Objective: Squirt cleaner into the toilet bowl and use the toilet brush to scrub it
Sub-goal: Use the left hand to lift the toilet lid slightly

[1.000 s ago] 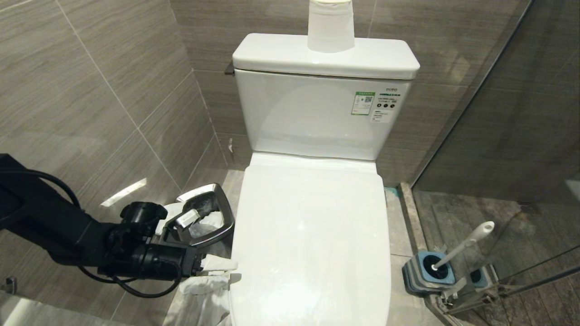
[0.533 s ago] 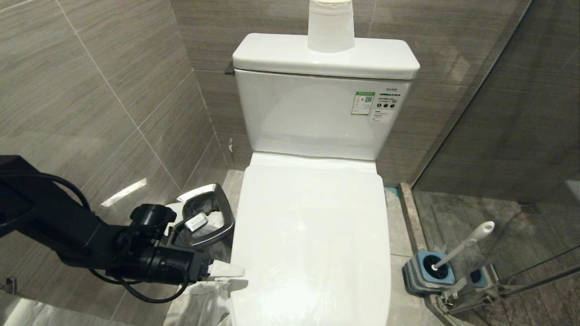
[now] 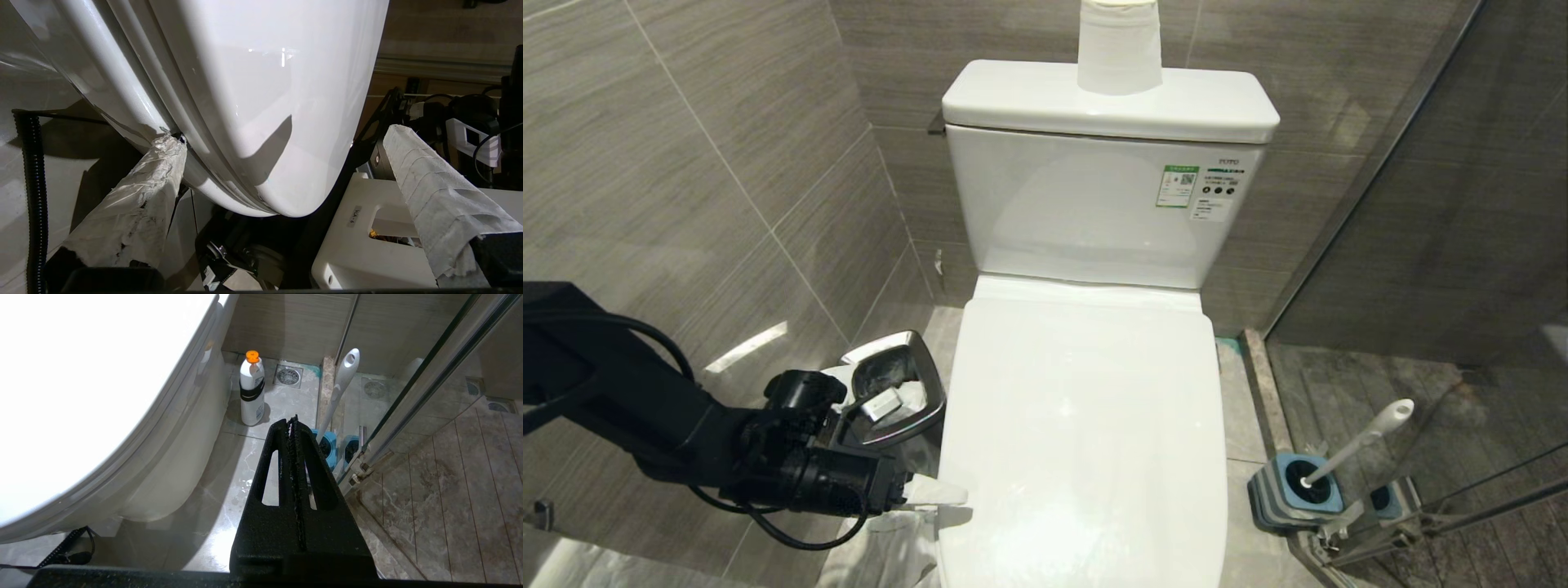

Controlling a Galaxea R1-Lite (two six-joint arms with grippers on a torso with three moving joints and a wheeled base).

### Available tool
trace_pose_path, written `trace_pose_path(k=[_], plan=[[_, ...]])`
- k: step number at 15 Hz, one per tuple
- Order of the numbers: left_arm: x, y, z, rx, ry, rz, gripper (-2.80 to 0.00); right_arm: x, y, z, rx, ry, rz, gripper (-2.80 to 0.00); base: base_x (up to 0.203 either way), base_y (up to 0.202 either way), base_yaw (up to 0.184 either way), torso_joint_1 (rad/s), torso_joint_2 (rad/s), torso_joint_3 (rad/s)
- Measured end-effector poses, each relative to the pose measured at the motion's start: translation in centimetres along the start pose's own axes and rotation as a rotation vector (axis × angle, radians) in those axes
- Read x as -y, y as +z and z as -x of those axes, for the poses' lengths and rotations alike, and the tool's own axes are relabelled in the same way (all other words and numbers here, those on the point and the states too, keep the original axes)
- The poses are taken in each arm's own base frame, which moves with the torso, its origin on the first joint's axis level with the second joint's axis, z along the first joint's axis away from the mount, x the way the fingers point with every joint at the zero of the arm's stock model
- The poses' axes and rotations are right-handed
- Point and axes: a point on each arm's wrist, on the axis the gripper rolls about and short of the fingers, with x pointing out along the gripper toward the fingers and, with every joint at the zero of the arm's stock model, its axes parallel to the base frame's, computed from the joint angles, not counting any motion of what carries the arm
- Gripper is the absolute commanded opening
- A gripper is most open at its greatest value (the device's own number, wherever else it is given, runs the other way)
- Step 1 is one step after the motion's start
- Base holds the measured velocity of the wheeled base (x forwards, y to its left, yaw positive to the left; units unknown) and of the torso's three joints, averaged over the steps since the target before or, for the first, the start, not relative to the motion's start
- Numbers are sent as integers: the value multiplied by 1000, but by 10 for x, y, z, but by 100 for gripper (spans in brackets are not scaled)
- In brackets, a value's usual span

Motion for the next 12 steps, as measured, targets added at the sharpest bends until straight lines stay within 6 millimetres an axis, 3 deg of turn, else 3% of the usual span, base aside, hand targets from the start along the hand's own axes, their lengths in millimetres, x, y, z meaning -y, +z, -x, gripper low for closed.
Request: trace_pose_path(k=[12], plan=[[15, -3, -29, -62, -21, -103, 0, 0, 0, 0, 0, 0, 0, -280, 0, 0, 0, 0, 0, 0]])
